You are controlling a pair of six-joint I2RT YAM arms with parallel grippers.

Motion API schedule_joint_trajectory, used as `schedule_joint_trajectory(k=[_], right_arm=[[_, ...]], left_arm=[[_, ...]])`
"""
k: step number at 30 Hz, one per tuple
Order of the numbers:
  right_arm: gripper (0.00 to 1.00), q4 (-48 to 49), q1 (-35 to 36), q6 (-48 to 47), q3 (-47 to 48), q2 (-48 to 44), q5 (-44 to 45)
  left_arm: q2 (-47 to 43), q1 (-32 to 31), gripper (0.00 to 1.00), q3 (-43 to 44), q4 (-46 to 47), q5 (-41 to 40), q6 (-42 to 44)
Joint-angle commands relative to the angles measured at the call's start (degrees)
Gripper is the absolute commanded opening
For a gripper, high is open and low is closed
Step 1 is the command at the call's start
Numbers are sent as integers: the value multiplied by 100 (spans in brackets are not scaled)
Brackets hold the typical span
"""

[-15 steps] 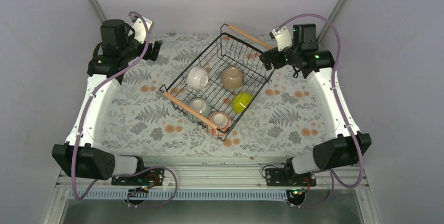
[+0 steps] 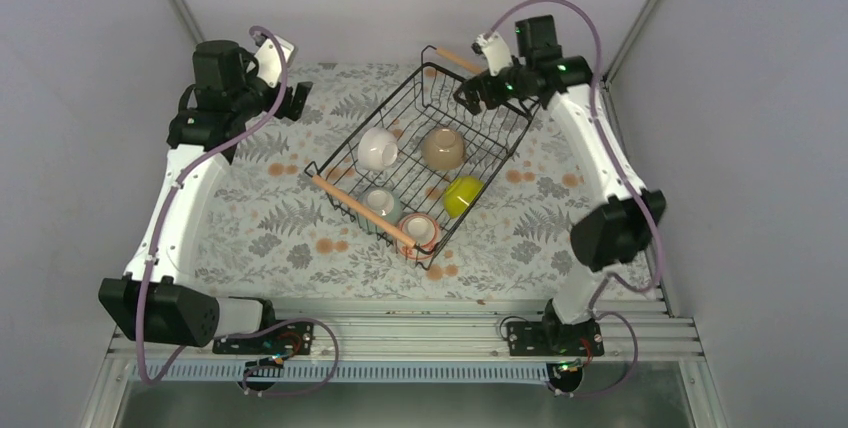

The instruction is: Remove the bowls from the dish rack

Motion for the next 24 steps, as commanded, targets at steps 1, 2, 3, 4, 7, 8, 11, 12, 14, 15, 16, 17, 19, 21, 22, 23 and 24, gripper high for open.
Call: schedule_joint_trajectory(k=[1,2,3,4,7,8,11,12,14,15,16,17,19,21,22,23,24], right_arm=[[100,-612,209,332,1013,1236,-569],[100,-703,235,373,1263,1548,-557],[100,-768,262,431,1465,1796,-534],[100,-796,288,481,1639,2038,-495],[100,-764,397,555,1902,2468,-428],[100,-765,424,578,1938,2564,-438],[100,-753,492,676,1913,2787,-377],[100,-761,491,691,1886,2861,-384],[100,-768,503,713,1829,2973,-376],[100,-774,507,705,1800,3010,-352],[100,-774,522,700,1760,3037,-292],[100,-772,537,680,1709,3046,-219],[100,-774,567,639,1569,3021,-66],[100,-767,590,600,1415,2974,119],[100,-768,595,575,1350,2951,200],[100,-782,596,532,1320,2936,226],[100,-818,608,444,1336,2929,211]], left_arm=[[150,-16,100,272,-129,217,101],[145,-17,100,254,-123,213,123],[154,-17,100,246,-126,198,157],[159,-23,100,247,-141,188,179],[159,-26,100,236,-181,194,267],[151,-26,100,220,-183,187,293],[168,-33,100,174,-233,238,389],[179,-34,100,148,-246,281,420],[199,-54,100,102,-273,374,467],[199,-85,100,73,-256,383,473],[215,-110,100,32,-222,348,474],[230,-120,100,11,-190,303,467],[294,-144,100,-10,-179,280,456],[359,-156,100,-7,-200,288,449],[379,-172,100,-6,-200,292,445],[403,-191,100,-14,-200,303,447],[427,-212,100,-8,-215,331,455]])
